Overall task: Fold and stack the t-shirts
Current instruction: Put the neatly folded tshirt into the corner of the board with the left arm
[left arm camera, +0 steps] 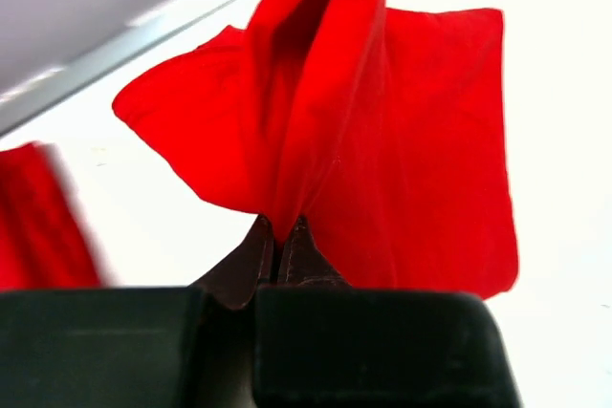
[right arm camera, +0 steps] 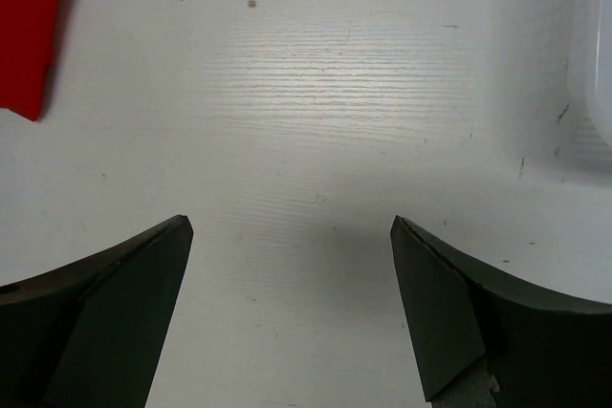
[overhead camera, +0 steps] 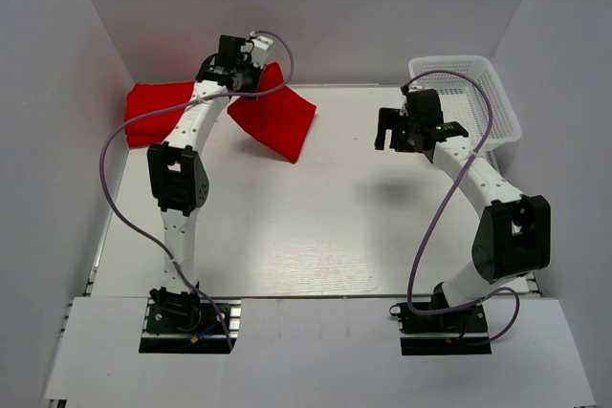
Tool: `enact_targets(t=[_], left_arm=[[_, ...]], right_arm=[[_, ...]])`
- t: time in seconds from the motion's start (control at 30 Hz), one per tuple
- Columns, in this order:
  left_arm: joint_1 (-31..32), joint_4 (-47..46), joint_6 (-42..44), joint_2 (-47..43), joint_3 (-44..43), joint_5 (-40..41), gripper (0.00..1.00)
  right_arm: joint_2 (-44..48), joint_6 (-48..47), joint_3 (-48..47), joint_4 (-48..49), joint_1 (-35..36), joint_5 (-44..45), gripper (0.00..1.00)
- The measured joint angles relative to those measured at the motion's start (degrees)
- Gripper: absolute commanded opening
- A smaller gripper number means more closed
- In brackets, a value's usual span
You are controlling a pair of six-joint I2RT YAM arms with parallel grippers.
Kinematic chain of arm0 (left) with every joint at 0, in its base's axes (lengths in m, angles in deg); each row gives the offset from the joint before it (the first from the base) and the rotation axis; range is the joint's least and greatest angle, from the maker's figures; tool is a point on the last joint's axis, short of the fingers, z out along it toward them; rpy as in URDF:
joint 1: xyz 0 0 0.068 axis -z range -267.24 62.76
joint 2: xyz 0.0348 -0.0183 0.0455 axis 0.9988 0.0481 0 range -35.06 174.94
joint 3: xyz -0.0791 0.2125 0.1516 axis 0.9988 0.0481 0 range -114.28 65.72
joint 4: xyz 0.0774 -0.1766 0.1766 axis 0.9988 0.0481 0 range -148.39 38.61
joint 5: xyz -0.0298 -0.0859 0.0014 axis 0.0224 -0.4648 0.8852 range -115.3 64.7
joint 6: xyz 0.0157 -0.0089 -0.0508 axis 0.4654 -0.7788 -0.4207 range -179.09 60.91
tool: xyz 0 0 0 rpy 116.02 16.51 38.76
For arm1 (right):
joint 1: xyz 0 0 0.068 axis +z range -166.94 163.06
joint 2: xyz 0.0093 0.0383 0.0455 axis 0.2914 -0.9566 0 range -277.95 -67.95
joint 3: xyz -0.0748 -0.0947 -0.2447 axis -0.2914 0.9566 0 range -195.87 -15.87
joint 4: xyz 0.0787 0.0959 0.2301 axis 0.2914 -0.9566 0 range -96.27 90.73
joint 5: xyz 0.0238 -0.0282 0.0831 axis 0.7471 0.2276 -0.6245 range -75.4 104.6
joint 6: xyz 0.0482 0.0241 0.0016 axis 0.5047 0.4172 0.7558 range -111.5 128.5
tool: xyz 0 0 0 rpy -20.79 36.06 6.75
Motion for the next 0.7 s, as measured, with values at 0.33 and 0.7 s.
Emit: enact_targets(t=[0.33,0.7], left_arm=[[-7.3,3.5,2.3,-0.4,-5.2,2.6,0.00],[-13.5,4.0,5.3,-0.4,-11.1,-2.2,0.00]], right_arm=[[0.0,0.4,0.0,0.0,0.0,0.7,0.90],[-2.6,1.7,0.0,0.0,0.0,0.7,0.90]])
